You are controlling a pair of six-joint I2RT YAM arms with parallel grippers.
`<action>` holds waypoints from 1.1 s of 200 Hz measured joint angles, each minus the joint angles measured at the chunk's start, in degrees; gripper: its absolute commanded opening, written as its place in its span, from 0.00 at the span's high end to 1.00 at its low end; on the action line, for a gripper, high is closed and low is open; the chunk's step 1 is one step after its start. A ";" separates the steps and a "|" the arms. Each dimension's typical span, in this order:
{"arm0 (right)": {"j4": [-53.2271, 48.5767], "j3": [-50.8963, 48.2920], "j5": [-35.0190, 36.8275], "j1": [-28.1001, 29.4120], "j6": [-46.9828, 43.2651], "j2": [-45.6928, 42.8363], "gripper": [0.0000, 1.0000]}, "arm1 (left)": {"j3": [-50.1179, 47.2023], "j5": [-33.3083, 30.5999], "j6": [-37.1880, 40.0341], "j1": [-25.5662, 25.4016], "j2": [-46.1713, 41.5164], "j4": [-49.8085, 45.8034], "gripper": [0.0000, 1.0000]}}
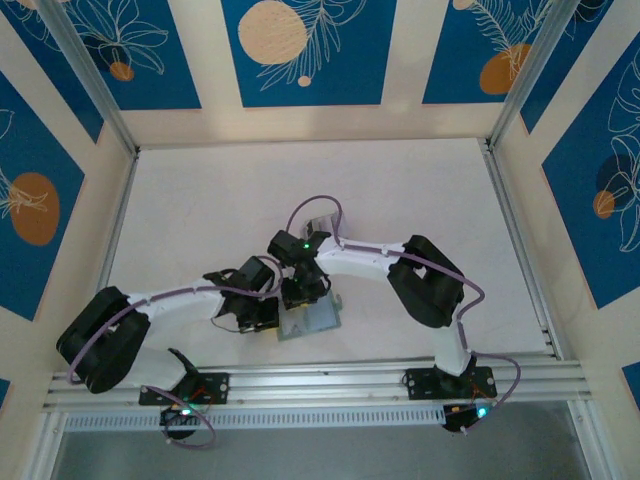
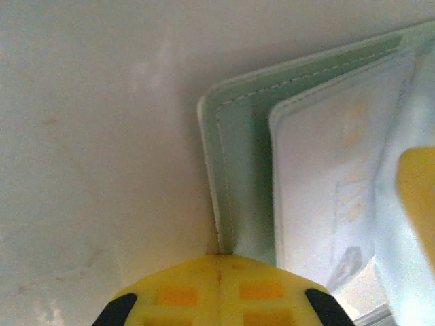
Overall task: Put the credit cards into the card holder
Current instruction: Flip over the card slot in the card holder.
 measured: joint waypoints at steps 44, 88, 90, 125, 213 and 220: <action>6.80 -3.89 -3.80 -0.02 5.92 -2.38 0.62 | -1.64 0.37 -1.36 0.00 -1.07 2.40 0.93; 10.84 -6.84 -6.58 -0.46 10.29 -4.55 0.53 | -4.81 0.76 -3.02 0.00 -3.43 6.93 0.88; 10.93 -6.84 -6.69 -0.46 10.45 -4.57 0.53 | -5.07 0.72 -3.15 0.00 -3.67 7.13 0.88; 11.30 -6.58 -7.58 -0.55 11.74 -4.74 0.50 | -8.94 -0.35 -4.70 -0.11 -7.82 12.33 0.81; 7.28 1.29 -7.34 0.35 12.15 -2.78 0.48 | -15.28 -5.81 -7.58 -2.82 -21.40 13.57 0.74; 7.41 2.34 -7.34 0.52 12.13 -2.67 0.47 | -15.74 -6.29 -7.72 -2.97 -23.32 11.96 0.74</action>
